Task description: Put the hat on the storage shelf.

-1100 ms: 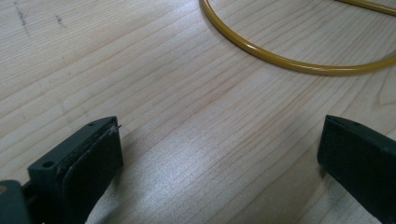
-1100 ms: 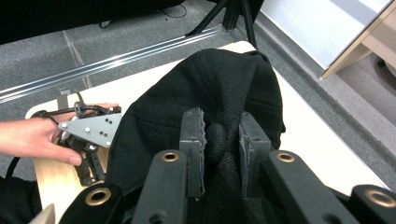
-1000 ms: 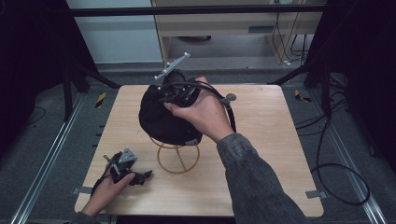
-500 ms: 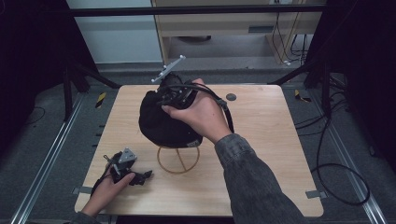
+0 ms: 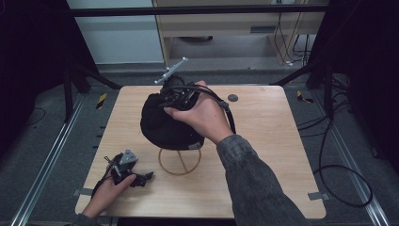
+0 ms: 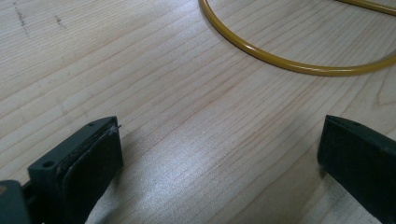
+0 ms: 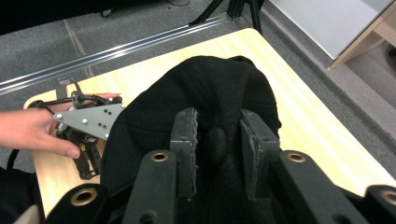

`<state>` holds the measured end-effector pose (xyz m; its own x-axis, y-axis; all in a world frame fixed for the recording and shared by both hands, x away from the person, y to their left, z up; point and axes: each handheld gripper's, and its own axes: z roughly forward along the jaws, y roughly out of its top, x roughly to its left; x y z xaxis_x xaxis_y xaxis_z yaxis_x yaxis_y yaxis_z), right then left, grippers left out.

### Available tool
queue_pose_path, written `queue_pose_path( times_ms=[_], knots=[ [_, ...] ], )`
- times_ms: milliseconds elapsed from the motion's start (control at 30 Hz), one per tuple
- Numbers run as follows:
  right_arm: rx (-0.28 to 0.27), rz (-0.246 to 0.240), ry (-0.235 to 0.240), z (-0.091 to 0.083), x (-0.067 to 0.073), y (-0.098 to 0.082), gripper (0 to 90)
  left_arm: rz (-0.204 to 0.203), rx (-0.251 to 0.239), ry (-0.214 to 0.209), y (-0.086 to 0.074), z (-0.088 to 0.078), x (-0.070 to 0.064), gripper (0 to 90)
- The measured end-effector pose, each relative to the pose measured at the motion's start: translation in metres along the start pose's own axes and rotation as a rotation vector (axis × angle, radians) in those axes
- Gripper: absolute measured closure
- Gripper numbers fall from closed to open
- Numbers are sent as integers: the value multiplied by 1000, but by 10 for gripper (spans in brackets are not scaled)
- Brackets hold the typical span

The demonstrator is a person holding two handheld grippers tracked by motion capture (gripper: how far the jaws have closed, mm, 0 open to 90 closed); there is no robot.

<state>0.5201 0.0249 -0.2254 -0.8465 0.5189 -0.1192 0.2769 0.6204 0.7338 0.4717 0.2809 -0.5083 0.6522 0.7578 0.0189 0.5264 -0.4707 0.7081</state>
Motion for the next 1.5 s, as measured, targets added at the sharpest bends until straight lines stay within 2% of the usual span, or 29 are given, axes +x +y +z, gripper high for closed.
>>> queue_pose_path(
  times_ms=[300,733,800,1500],
  knots=[
    [8,-2,-11,1,0,-1,667,0,0,0,0,0,0,0],
    [59,4,-10,-1,-3,-7,550,0,0,0,0,0,0,0],
    [70,-11,-20,-1,-2,-7,538,0,0,-1,0,0,0,0],
    [46,0,7,-12,6,-11,430,2,0,-2,0,0,0,0]
  ],
)
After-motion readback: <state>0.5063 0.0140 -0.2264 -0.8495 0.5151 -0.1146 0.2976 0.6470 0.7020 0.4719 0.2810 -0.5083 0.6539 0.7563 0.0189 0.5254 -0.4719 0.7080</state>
